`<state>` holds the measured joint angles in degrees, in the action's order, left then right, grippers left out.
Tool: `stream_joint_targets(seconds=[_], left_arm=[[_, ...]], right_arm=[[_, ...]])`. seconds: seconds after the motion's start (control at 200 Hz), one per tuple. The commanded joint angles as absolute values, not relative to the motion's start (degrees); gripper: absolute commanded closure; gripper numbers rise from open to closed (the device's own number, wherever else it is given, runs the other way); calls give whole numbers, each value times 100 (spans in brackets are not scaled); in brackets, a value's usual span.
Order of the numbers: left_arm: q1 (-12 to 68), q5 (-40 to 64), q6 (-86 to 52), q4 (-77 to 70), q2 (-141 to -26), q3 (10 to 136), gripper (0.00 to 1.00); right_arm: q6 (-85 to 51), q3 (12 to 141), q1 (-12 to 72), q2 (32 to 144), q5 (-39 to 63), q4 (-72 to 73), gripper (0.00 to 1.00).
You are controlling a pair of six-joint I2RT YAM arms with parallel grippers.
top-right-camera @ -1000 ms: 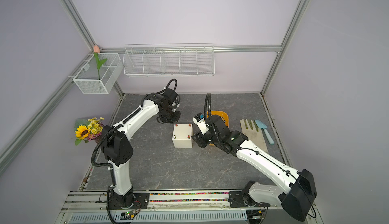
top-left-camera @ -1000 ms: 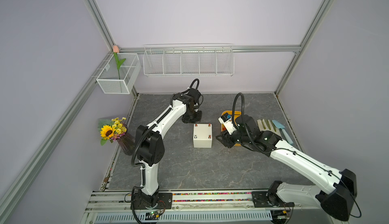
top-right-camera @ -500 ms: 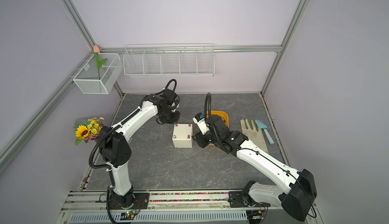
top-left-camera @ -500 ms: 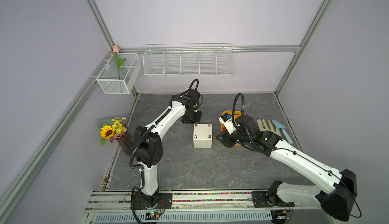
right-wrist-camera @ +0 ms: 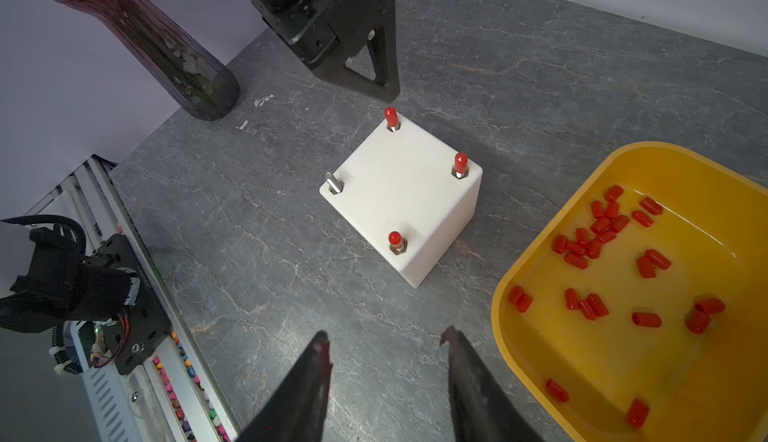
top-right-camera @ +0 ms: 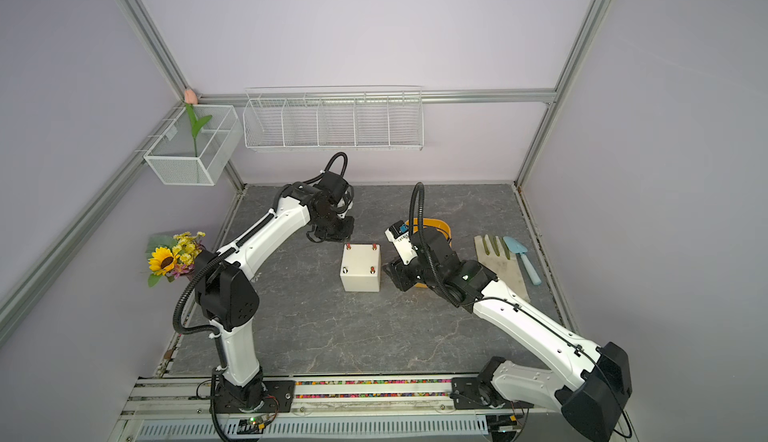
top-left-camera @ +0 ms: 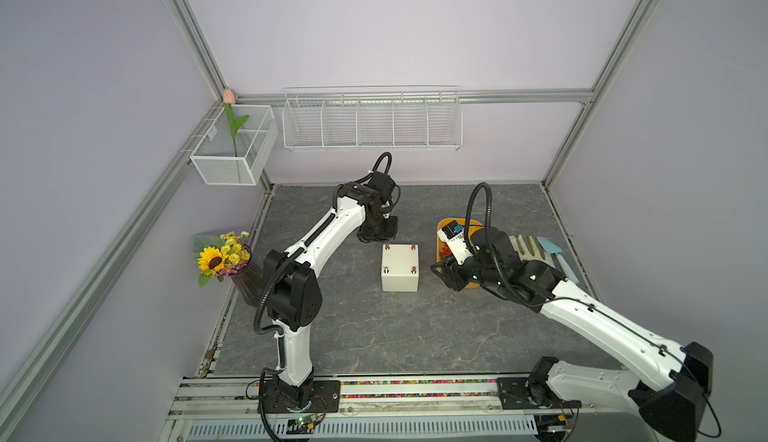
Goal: Cover the protruding screws with screw protection sleeves
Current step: Attach the screw protection sleeve to the screw, then pick up the screw protection sleeve from the storage box.
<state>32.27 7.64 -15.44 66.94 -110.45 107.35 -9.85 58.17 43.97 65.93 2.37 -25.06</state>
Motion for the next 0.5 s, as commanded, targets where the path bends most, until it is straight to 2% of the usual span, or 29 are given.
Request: stream_joint_targets(seconds=[0.0,0.205,0.495], left_arm=[[3265,817,-1580,6913,-10704,11003,85],[3288,1022,-1791,6433,-10010,10439,83],[3440,1654,-2610,4475,-8297,8328,74]], right_arm=[[-1000,5689,4355,6457,93,-2575,52],[-1172,5689,4043,6369,-212,-2707,52],[-1559,5978,3223,7018,-321,-3081,53]])
